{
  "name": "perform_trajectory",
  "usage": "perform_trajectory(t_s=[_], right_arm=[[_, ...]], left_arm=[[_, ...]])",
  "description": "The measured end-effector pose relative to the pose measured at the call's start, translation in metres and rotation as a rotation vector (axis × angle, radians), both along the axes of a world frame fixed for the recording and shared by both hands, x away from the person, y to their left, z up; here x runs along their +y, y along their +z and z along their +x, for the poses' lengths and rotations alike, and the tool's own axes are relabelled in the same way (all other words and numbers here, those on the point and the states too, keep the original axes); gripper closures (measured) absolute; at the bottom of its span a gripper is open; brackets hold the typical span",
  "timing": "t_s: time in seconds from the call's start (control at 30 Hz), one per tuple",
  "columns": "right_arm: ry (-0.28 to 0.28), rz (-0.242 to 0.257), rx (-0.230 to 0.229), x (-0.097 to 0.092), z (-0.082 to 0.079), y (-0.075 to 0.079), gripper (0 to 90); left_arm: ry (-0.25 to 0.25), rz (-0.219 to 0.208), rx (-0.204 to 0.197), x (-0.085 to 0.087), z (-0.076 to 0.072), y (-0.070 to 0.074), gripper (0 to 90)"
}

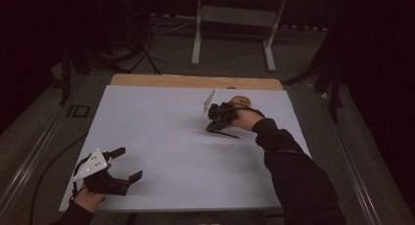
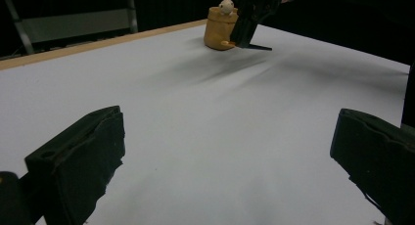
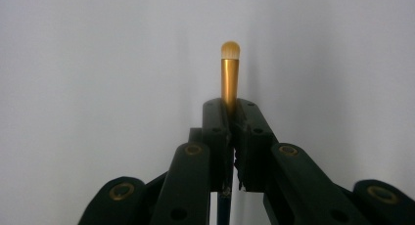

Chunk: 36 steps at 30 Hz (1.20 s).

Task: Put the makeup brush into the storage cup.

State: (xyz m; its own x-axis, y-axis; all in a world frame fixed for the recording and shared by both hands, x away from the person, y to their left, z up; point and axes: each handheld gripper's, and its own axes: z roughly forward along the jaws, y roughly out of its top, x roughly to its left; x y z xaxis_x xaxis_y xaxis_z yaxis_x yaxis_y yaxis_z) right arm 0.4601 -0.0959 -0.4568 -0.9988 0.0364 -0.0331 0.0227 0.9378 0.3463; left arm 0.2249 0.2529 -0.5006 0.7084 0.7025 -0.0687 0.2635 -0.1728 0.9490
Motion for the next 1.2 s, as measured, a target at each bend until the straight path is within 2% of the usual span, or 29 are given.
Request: perform_trajectory(t_s=[0.07,0.1,0.27,0.37,0.43,0.57,0.63,0.7,0.93,1.03,1.07,1.2], right_arm=[[-0.034,0.019,0.020,-0.002,0.002,0.000,83.9],[-0.054,0.030,0.011,-0.003,0.001,0.002,84.0],[-0.040,0.074,-0.001,-0.007,-0.005,0.005,84.0],[-0.081,0.105,-0.003,-0.010,-0.009,0.008,84.0],[-0.084,0.132,-0.010,-0.012,-0.012,0.009,84.0],[-0.152,0.202,-0.002,-0.020,-0.014,0.012,84.0],[-0.159,0.212,-0.005,-0.022,-0.015,0.013,84.0],[-0.202,0.259,-0.014,-0.029,-0.019,0.013,84.0],[-0.292,0.388,-0.070,-0.044,-0.031,0.017,84.0],[-0.319,0.421,-0.096,-0.048,-0.034,0.018,84.0],[-0.333,0.433,-0.091,-0.050,-0.034,0.018,84.0],[-0.408,0.476,-0.103,-0.056,-0.038,0.020,84.0]], left_arm=[[0.000,-0.002,0.000,0.000,0.000,0.000,0.4],[0.000,0.000,0.000,0.000,0.000,0.000,0.4],[0.000,0.000,0.001,0.000,0.000,0.000,0.4],[-0.001,0.000,0.001,0.000,0.000,0.000,0.4],[-0.002,0.001,0.000,0.000,0.000,0.000,0.4],[-0.006,0.000,0.000,0.000,0.000,0.000,0.4],[-0.007,0.000,0.000,-0.001,0.000,0.000,0.4],[-0.007,0.000,0.000,0.000,0.000,0.000,0.4],[-0.008,0.000,0.000,-0.001,0.000,0.000,0.4],[-0.008,-0.001,-0.001,-0.001,0.000,0.001,0.4],[-0.008,0.000,0.000,-0.001,0.000,0.001,0.4],[-0.007,-0.004,-0.001,-0.001,0.000,0.000,0.4]])
